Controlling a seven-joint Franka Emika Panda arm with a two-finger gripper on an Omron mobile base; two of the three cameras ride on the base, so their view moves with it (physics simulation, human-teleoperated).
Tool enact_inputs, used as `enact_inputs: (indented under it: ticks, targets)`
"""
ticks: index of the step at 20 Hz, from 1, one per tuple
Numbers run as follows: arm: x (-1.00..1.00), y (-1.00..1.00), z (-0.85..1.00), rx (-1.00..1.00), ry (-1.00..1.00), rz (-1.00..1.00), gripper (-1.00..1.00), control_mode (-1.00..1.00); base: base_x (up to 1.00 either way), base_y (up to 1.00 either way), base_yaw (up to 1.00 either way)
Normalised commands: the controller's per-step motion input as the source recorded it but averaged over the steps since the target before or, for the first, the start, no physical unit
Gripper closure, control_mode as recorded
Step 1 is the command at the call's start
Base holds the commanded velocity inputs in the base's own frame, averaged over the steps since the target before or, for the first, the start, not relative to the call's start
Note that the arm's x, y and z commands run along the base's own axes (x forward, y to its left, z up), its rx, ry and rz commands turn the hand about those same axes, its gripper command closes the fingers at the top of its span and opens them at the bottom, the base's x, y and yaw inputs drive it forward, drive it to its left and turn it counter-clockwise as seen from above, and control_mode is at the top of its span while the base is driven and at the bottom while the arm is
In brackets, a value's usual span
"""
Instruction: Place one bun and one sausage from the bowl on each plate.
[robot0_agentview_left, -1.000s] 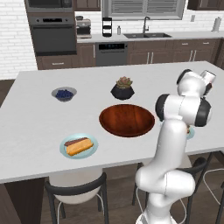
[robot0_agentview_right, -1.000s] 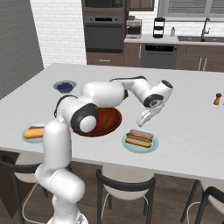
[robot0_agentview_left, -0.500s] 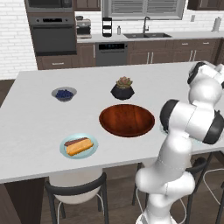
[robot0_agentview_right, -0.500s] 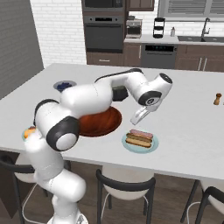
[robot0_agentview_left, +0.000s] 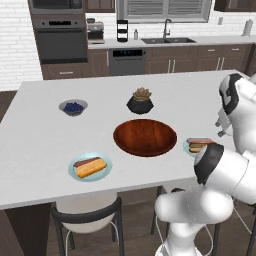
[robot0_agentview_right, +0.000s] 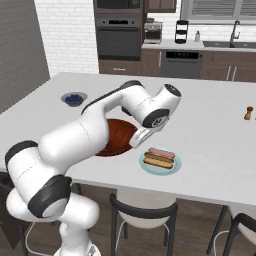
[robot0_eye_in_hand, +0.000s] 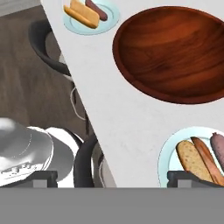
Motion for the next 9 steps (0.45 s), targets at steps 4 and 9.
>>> enact_inputs:
  ticks: [4,9]
  targets:
    - [-0.44,0.59,0.28,0.0,0.0,0.0,-1.0,-1.0,0.0,0.0,0.0]
    - [-0.17,0.63,0.44,0.0,0.01,0.0,-1.0,-1.0,0.0,0.0,0.0]
